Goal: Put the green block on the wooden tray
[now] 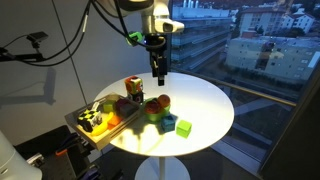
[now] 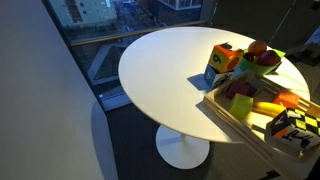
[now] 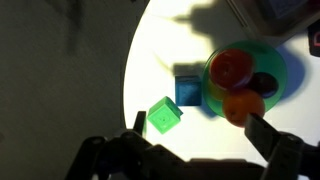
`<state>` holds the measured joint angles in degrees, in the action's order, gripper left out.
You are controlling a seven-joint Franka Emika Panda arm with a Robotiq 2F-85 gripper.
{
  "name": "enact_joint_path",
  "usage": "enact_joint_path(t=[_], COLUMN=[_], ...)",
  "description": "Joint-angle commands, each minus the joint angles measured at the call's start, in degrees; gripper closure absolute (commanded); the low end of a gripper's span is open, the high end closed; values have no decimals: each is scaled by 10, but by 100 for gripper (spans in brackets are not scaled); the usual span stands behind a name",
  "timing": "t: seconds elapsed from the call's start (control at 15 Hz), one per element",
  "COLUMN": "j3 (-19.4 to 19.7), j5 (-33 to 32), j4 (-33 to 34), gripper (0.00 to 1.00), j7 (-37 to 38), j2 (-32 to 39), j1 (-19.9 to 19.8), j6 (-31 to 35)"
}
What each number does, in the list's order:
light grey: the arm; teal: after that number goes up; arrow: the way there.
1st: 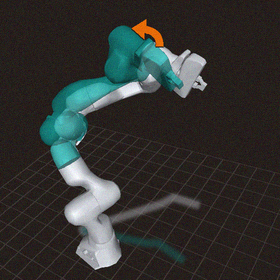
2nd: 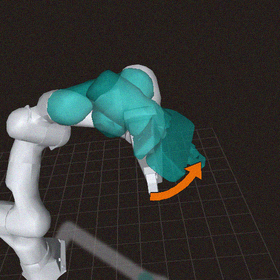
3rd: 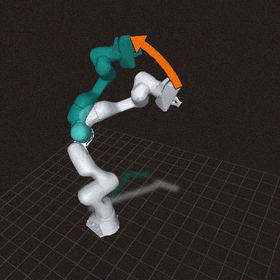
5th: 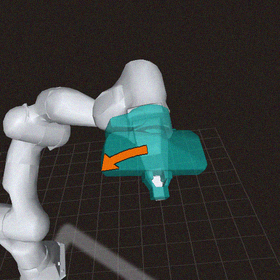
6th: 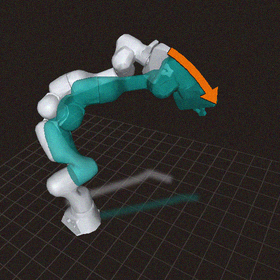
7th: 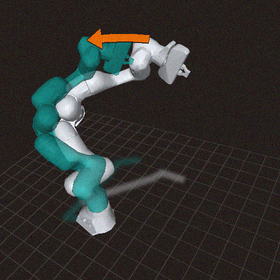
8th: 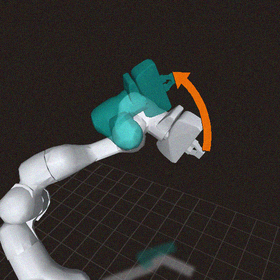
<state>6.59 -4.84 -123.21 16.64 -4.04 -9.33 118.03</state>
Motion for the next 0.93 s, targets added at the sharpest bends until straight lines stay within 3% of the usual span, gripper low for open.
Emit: enact_joint_path(t=[0.0,0.87], j3=[10,24], j5=[-13,-2], j4=[32,37], gripper=[0,0], j7=[3,0], j2=[42,73], j1=[-2,2], j6=[6,7])
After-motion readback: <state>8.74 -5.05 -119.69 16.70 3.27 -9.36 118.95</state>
